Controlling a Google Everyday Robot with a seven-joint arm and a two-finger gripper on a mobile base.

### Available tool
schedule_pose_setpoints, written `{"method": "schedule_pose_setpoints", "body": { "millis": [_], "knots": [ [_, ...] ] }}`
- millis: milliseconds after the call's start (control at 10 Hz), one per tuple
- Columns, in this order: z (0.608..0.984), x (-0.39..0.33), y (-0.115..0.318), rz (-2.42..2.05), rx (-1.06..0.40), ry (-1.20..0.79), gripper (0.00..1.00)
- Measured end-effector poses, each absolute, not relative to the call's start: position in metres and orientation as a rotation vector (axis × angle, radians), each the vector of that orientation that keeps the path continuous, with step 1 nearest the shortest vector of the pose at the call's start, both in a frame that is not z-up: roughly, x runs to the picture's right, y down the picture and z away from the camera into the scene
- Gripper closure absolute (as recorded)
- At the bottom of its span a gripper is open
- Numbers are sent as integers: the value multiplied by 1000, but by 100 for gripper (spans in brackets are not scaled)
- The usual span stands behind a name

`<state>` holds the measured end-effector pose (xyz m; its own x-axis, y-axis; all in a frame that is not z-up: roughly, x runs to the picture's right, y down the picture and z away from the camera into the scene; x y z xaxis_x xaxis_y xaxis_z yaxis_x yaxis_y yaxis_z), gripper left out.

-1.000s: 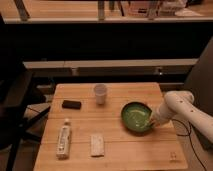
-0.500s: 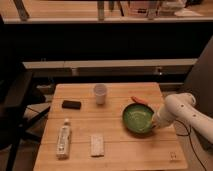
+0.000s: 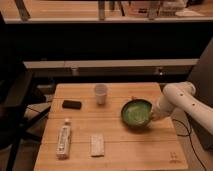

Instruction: Pick up the ceramic bowl

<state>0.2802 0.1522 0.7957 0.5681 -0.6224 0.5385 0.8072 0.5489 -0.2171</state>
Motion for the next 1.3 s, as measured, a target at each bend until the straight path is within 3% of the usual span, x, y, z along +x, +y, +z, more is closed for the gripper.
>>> {"method": "schedule_pose_setpoints", "body": {
  "millis": [1300],
  "knots": [
    [774,276,111,-919,-456,-378,100]
  ]
}}
